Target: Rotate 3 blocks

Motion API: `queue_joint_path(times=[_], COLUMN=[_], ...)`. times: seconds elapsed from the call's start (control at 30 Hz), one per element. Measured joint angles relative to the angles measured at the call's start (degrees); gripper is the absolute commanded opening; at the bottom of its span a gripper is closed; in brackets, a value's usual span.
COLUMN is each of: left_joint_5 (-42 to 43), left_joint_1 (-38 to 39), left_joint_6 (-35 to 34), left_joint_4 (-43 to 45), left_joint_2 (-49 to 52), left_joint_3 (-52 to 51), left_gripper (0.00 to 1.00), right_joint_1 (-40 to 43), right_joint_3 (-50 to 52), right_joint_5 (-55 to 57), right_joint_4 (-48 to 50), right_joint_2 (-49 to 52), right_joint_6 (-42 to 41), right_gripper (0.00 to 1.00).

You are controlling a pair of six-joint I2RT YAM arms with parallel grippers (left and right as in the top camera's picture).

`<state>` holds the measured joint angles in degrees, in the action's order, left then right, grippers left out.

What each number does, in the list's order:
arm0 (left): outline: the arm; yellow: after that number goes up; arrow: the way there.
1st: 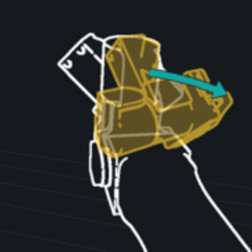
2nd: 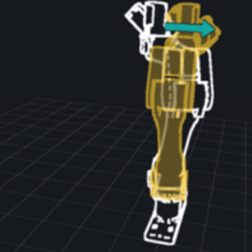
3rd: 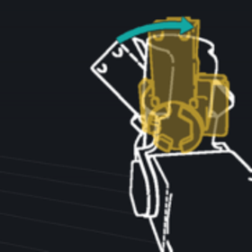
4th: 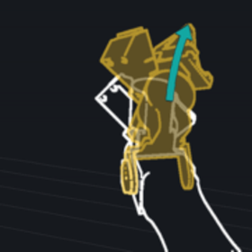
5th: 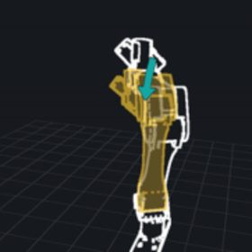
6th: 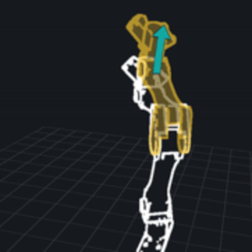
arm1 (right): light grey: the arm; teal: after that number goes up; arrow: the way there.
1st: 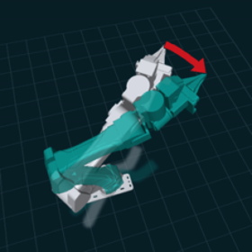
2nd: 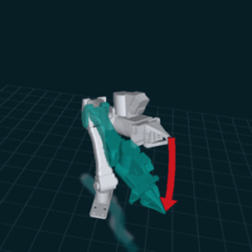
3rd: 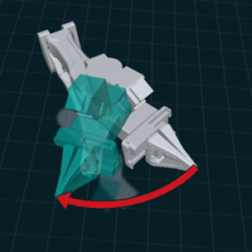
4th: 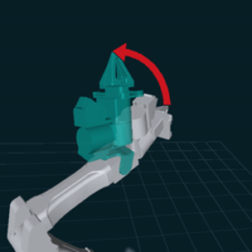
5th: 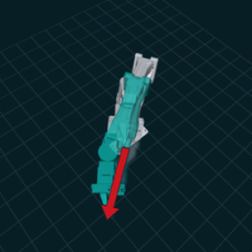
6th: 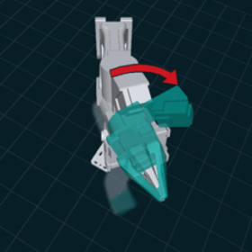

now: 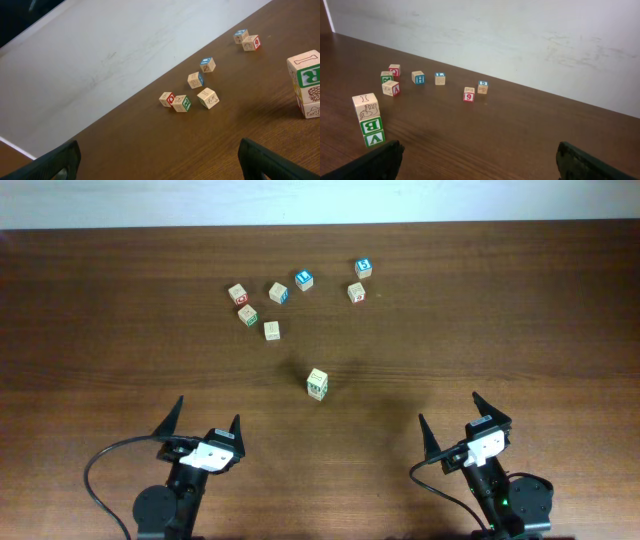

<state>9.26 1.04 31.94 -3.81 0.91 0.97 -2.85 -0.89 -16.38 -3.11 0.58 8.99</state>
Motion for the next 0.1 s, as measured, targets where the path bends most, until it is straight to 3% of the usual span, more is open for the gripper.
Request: queue_joint_path(times=[0.1], left_joint_5=[0.0], left_joint_1=[0.0], left_joint_6=[0.0], left_joint_4=[0.0], left_joint_2=[0.0], left_joint_3=[0.0], left_gripper=[0.99], right_joint_1=[0.0], right_joint_3=[0.0], right_joint_5=[0.0], right_joint_4=[0.0], right_joint_2=[0.0], right_joint_6=[0.0], right_gripper=[0.98])
